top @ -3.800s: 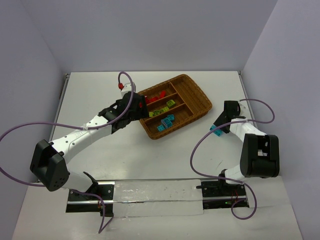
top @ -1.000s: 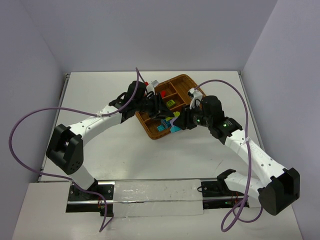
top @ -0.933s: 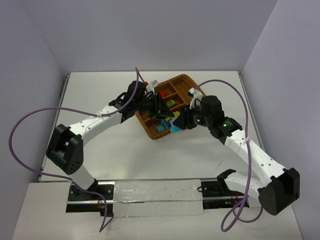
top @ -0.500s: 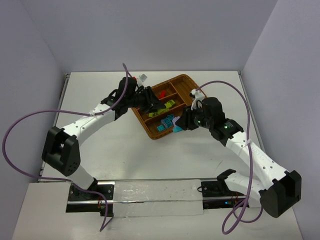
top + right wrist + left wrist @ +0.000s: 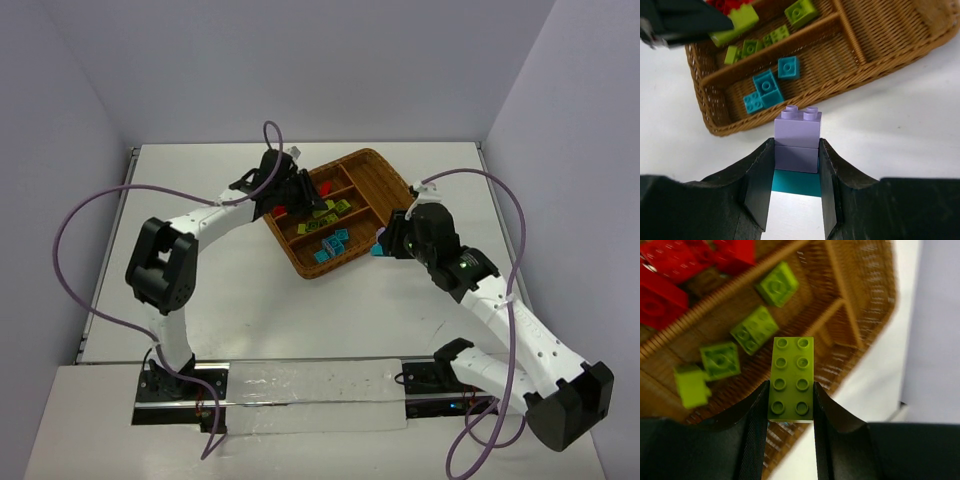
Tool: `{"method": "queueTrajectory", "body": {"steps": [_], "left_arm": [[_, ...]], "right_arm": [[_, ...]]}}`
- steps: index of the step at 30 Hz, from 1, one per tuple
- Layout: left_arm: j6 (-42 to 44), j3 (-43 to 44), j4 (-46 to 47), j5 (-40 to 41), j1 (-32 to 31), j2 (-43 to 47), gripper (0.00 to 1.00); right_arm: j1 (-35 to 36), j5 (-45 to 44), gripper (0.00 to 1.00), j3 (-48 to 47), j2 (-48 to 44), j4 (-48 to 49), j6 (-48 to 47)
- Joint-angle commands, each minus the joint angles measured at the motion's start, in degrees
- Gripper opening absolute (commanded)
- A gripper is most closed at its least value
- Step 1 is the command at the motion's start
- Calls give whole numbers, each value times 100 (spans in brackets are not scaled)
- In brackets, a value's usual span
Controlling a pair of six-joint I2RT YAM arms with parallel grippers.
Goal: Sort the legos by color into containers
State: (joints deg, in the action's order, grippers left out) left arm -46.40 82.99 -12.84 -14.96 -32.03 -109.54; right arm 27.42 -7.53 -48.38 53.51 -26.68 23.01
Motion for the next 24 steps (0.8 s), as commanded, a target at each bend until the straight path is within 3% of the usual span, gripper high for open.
{"method": "queueTrajectory", "body": {"steps": [1,3,7,9,13,17,20,22,24], "left_arm": [[507,461,-103,550,-5,-310,0],[588,608,-201,740,-5,-510,9],[697,851,-514,942,-29,-699,66],[746,850,-561,978,-52,-624,87],[874,846,-706,1127,-222,-155,91],[728,539,-770,1239,-396,586,80],[485,-269,-67,741,-488,1202,73],[238,-1084,819,-94,-523,1695,74],[-47,-1609,1524,-484,-554,2056,84]], "right_arm": [[-26,-540,0,39,-243,92,256],[-31,-526,0,39,-226,79,239],[-35,-487,0,65,-167,91,254],[-35,-452,0,47,-139,110,257],[-40,-447,0,-67,-10,87,350],[-97,-606,0,-261,267,4,609],[-152,-631,0,-471,526,-111,850],[-167,-575,0,-618,695,-153,1054],[-184,-427,0,-660,800,-88,1147]]}}
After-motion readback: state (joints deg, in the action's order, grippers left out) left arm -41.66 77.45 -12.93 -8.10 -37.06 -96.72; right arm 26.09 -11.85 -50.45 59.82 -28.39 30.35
